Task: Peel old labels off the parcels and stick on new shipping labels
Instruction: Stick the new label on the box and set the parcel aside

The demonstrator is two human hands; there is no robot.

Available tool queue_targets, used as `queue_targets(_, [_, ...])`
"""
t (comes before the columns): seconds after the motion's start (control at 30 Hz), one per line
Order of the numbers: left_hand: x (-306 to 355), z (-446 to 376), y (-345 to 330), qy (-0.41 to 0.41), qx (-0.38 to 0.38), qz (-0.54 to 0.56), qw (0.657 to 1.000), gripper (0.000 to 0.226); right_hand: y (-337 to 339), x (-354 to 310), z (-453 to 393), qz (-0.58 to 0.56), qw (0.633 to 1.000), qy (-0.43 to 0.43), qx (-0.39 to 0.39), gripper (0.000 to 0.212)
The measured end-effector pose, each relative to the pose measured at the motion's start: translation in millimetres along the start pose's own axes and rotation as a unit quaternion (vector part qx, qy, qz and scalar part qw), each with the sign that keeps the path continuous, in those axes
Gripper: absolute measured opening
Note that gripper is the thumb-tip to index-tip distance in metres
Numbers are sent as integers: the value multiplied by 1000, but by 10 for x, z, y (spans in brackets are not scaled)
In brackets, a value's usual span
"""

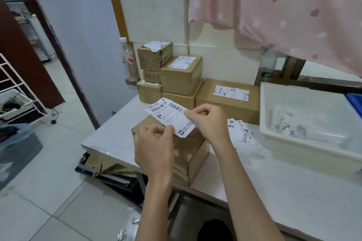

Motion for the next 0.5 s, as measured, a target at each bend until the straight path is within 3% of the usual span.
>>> queue_targets(0.5, [-180, -31, -12, -15, -24, -76, 997, 21, -191, 84, 78, 111, 993, 26, 34, 13])
Point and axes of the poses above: each hand's wrist, its own z-axis away from the middle knuckle, its own y-axis out of the back of the hand, x = y × z, the point moved 5 cm from there along -z, towards the middle knuckle, and after that the axes turned 4 degrees about -y, right-handed, at the moved point
